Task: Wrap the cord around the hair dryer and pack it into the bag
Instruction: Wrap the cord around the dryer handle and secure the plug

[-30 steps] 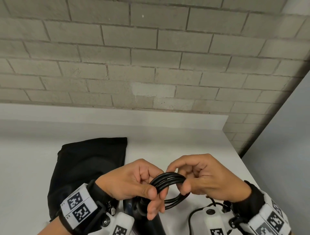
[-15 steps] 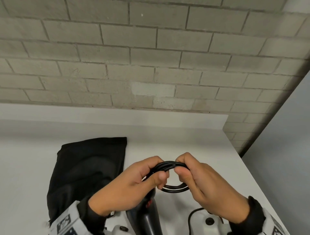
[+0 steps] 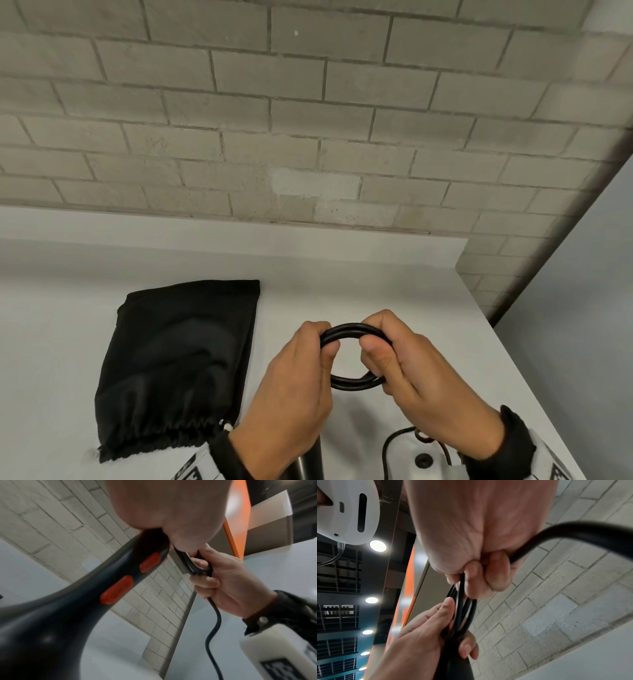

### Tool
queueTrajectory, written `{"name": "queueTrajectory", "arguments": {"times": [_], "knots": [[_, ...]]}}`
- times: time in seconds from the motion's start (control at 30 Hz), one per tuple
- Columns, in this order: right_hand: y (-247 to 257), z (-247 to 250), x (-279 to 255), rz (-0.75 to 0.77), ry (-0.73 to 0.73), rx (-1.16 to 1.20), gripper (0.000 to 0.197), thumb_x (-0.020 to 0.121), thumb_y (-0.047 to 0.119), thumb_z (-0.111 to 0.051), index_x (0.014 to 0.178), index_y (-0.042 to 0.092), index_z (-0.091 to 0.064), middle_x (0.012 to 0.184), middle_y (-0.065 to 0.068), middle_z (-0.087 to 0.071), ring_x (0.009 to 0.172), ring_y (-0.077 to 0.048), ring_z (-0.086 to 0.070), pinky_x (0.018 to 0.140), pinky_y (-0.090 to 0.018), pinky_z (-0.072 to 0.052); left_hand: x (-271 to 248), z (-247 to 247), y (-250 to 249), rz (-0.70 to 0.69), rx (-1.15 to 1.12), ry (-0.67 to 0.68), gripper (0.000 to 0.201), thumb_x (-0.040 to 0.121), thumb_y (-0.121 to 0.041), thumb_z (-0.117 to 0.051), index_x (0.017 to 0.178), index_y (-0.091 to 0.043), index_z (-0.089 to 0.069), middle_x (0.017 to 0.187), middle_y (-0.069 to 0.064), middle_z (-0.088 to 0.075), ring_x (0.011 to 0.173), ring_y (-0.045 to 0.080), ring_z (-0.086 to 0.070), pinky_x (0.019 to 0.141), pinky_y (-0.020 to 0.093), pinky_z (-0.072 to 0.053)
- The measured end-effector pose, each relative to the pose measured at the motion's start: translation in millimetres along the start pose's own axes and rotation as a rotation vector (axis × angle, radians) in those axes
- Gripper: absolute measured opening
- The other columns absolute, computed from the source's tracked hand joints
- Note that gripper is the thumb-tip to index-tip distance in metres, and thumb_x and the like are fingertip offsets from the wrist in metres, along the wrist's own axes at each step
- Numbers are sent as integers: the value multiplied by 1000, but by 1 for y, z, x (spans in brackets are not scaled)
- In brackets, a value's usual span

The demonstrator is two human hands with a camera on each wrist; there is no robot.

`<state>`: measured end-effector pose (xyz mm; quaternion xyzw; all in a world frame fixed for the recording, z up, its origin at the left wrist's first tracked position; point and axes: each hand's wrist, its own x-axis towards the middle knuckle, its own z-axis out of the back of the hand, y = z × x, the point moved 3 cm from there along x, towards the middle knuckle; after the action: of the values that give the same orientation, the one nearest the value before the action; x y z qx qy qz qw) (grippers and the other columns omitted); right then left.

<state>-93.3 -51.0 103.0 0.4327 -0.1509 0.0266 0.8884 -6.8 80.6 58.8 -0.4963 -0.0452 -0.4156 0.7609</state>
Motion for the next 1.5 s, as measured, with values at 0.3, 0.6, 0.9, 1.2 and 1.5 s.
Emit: {"name": "queueTrajectory", "arguments": {"times": [0.3,0.6,0.9,1.2,1.5], "knots": [[24,38,11,306,-311,-368,6,87,21,-72,89,16,-71,77,9,-60,65,-1,-49,64,-11,-38,4,-6,-3,-111,83,9,39,100,-60,-14,107,-33,-41,78,-23,-40,68,-1,-45,61,4,-37],[-17,3,12,51,-286,356,36,90,51,-58,96,18,-74,93,-3,-69,83,-21,-64,73,-29,-50,2,-1,2,-66,-29,-79,38,98,-63,-17,105,-38,-44,74,-25,-48,75,-9,-52,66,1,-38],[-23,-6,8,-39,-90,343,2,87,11,-69,85,11,-70,76,-1,-61,72,-14,-55,69,-26,-45,2,-2,-1,-1,-33,-82,22,95,-65,-16,99,-56,-36,75,-21,-54,82,1,-55,68,10,-43],[-22,18,18,-29,25,198,7,88,19,-69,85,13,-70,72,-7,-60,68,-24,-52,65,-34,-44,12,19,-17,13,-360,197,20,104,-40,-40,116,-35,-56,76,-18,-57,59,4,-50,55,16,-38],[-19,16,20,-56,-152,318,24,83,10,-75,100,24,-67,80,1,-70,75,-14,-64,74,-27,-49,13,15,-18,112,-372,93,26,99,-40,-35,111,-31,-57,78,-20,-55,75,1,-51,70,11,-40]]}}
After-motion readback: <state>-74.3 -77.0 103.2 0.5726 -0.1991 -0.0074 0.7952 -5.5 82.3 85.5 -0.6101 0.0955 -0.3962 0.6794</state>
